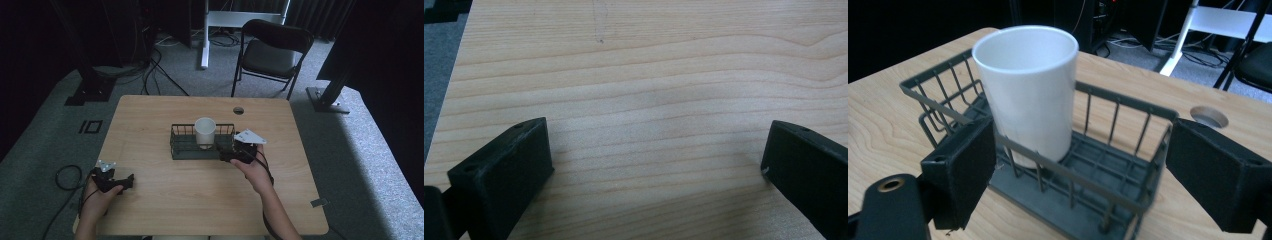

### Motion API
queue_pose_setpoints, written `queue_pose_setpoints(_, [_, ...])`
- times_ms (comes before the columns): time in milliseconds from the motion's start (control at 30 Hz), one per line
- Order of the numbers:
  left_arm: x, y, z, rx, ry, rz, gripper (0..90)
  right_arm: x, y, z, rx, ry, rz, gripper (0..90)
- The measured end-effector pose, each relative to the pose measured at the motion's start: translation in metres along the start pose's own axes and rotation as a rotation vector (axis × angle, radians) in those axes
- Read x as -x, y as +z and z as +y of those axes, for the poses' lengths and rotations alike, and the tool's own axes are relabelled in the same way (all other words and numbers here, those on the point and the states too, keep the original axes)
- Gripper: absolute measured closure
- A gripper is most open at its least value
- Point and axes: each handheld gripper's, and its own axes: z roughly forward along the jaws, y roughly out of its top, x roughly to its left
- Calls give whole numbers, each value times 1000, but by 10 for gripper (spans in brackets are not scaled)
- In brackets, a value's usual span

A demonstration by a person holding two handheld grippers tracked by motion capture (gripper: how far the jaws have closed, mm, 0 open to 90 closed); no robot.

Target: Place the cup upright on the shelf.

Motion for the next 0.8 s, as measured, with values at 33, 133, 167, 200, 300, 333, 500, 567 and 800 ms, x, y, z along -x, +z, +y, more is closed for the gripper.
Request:
queue_pose_setpoints(33, [0,0,0,0,0,0,2,1,-1,-2,-1,2,-1,125])
queue_pose_setpoints(133, [0,0,0,0,0,0,2,4,-5,-6,-1,6,-3,124])
queue_pose_setpoints(167, [0,0,0,0,0,0,2,4,-5,-6,-1,6,-3,122])
queue_pose_setpoints(200, [0,0,0,0,0,0,2,7,-9,-12,-7,2,-10,121])
queue_pose_setpoints(300, [0,0,0,0,0,0,2,11,-13,-19,-11,4,-18,121])
queue_pose_setpoints(333, [0,0,0,0,0,0,2,12,-14,-21,-12,3,-20,121])
queue_pose_setpoints(500, [0,0,0,-1,0,0,2,20,-20,-31,-19,13,-38,121])
queue_pose_setpoints(567, [0,0,0,-1,0,0,2,23,-23,-35,-22,18,-43,121])
queue_pose_setpoints(800, [0,0,0,0,-1,0,2,31,-27,-51,-44,34,-70,121])
